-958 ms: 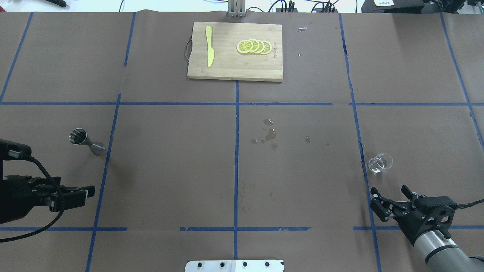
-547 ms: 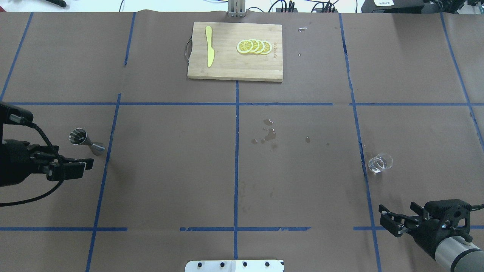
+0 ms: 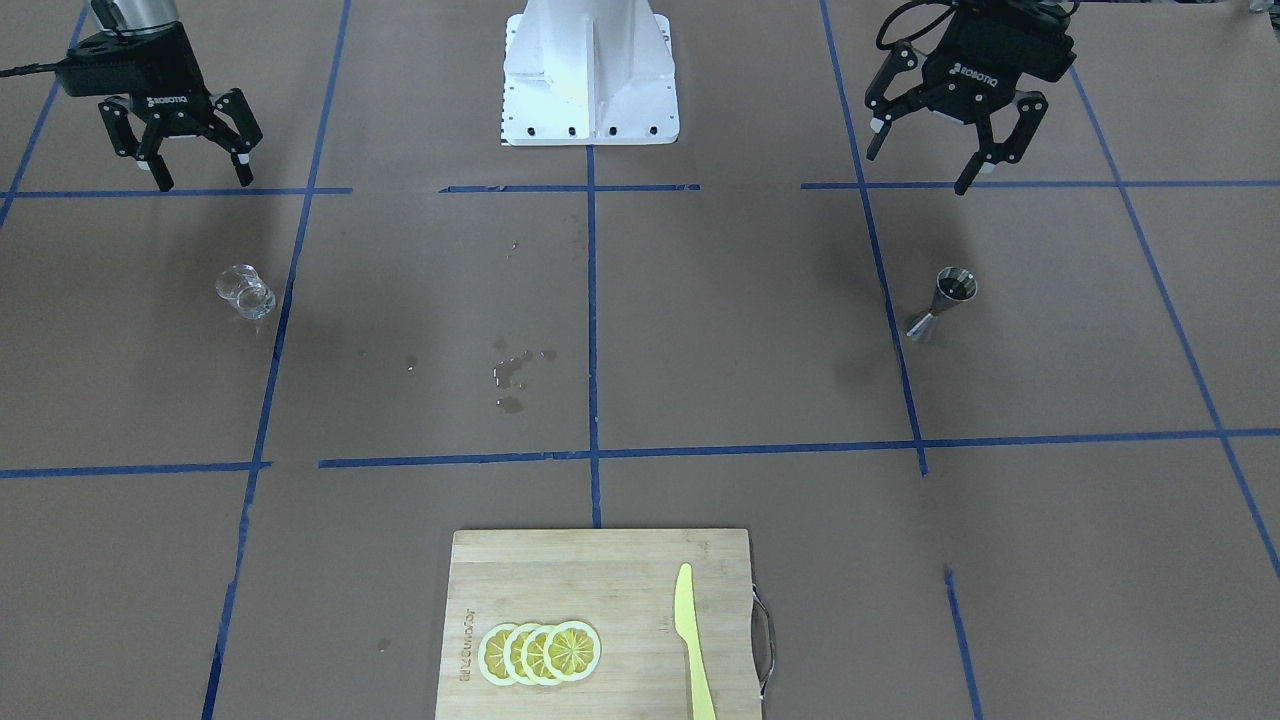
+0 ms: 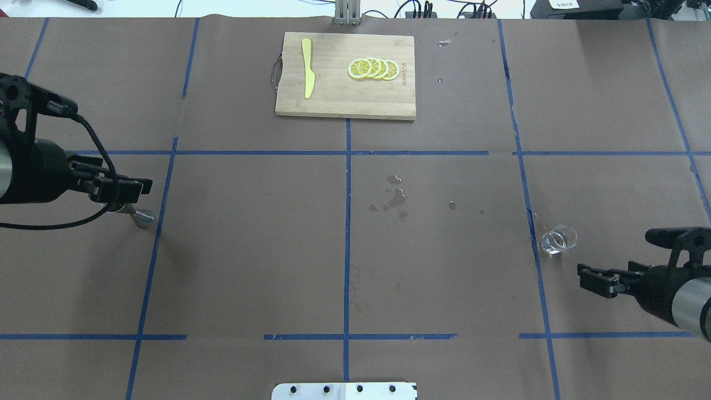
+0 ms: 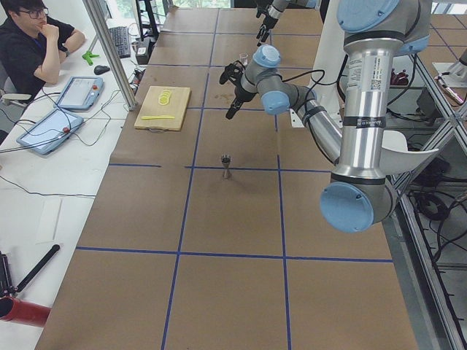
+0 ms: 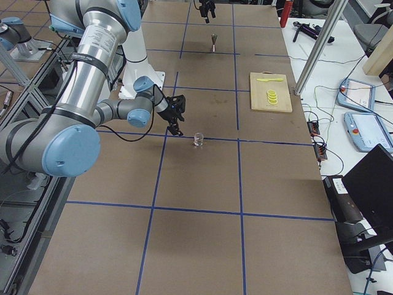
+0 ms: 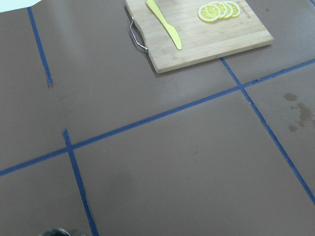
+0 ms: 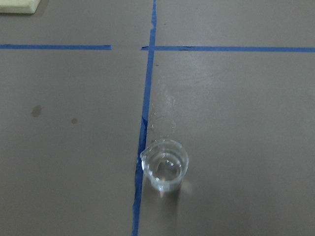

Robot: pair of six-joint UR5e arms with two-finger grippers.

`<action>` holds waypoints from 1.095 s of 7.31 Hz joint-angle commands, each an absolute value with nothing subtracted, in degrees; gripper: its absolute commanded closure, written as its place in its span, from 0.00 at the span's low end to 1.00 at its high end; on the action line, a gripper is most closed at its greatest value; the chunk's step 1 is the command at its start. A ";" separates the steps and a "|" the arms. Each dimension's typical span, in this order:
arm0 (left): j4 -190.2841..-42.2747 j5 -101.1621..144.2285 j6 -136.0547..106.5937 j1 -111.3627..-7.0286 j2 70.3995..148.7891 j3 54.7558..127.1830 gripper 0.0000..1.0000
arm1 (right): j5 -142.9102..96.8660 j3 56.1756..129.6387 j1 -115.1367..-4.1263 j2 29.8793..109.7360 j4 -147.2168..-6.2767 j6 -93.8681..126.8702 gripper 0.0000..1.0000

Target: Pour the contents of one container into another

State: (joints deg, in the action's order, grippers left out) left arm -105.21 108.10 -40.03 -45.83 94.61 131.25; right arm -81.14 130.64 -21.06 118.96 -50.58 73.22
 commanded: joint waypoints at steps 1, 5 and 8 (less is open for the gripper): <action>-103.53 117.36 -30.54 -56.37 100.62 122.04 0.00 | -108.42 127.38 -45.76 111.58 -56.20 56.17 0.00; -103.62 136.10 -4.55 -78.44 101.42 99.92 0.00 | -131.28 112.38 -77.46 98.56 -83.25 8.12 0.00; -103.10 135.88 2.45 -85.06 99.16 89.49 0.00 | -136.81 99.54 -90.14 99.05 -90.00 -12.18 0.00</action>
State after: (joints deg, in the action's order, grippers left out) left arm -103.17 135.72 -0.31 -82.05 100.54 93.19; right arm -133.04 105.33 -84.65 98.83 -87.98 -4.78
